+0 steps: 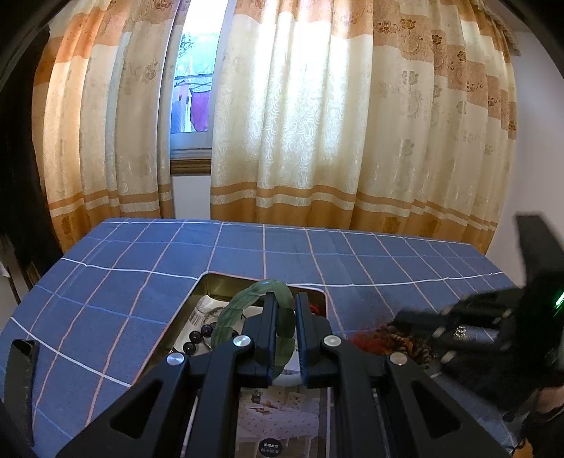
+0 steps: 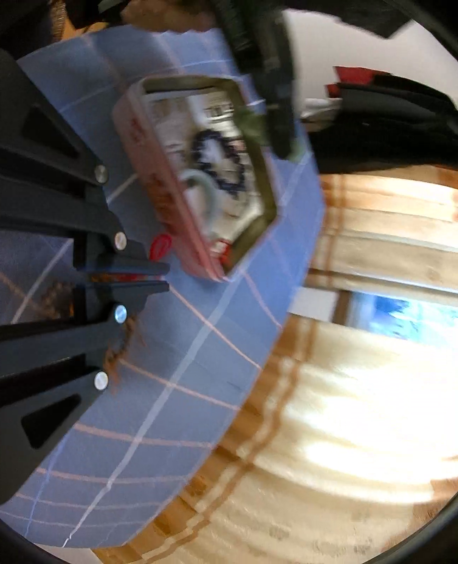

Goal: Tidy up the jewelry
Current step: 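Hold the green bangle with the left tool while the right tool reaches the red tassel, then grasp the red tassel with the right tool and lift it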

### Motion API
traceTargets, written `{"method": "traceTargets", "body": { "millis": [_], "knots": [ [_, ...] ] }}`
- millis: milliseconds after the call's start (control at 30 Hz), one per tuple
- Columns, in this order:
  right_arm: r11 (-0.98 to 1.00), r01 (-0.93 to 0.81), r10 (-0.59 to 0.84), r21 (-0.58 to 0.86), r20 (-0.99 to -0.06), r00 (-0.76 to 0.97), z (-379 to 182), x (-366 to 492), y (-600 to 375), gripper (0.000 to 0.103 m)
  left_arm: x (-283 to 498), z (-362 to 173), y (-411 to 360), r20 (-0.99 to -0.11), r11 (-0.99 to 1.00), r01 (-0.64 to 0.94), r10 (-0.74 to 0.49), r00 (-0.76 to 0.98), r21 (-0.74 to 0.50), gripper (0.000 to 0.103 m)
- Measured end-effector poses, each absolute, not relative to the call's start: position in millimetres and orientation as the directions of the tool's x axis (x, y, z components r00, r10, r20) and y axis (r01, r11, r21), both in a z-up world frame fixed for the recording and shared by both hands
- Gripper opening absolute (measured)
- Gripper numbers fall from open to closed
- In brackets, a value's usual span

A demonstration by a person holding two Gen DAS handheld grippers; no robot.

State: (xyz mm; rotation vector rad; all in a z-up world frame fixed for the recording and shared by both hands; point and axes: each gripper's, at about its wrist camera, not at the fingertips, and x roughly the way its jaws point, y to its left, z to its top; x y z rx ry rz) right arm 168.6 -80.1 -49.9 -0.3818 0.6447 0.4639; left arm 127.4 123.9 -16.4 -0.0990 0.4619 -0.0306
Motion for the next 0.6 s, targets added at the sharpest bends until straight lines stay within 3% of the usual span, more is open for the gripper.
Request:
{"method": "traceTargets", "body": {
  "millis": [133, 267, 300, 333, 367, 400, 600],
  "knots": [
    [0.831, -0.522, 0.314, -0.19, -0.614, 0.724, -20.8, 161.6, -83.9, 0.003, 126.0, -13.9, 121.3, -0.439, 0.995, 0.01, -0.052, 0.897, -0.097, 0.009],
    [0.801, -0.575, 0.334, -0.168, -0.671, 0.662, -30.5, 165.2, -70.4, 0.008, 124.8, -13.3, 119.5, -0.435, 0.995, 0.013, -0.056, 0.899, -0.1, 0.009],
    [0.791, -0.585, 0.32, -0.177, -0.695, 0.644, -40.6, 167.4, -64.3, 0.022, 125.0, -13.4, 119.8, -0.435, 0.995, 0.014, -0.057, 0.898, -0.101, 0.009],
    [0.782, -0.594, 0.308, -0.189, -0.71, 0.633, -50.1, 169.1, -58.1, 0.044, 124.9, -13.6, 120.1, -0.435, 0.995, 0.013, -0.055, 0.899, -0.1, 0.009],
    [0.777, -0.597, 0.299, -0.198, -0.719, 0.628, -58.8, 170.9, -55.3, 0.053, 124.7, -13.9, 121.0, -0.435, 0.995, 0.012, -0.055, 0.899, -0.1, 0.009],
    [0.775, -0.599, 0.29, -0.202, -0.729, 0.621, -68.1, 173.8, -53.0, 0.054, 124.9, -14.3, 121.8, -0.436, 0.995, 0.012, -0.056, 0.898, -0.102, 0.009],
    [0.763, -0.609, 0.233, -0.218, -0.785, 0.574, -108.2, 192.2, -44.7, 0.038, 127.6, -17.8, 125.9, -0.444, 0.994, 0.011, -0.057, 0.894, -0.107, 0.009]
  ]
}}
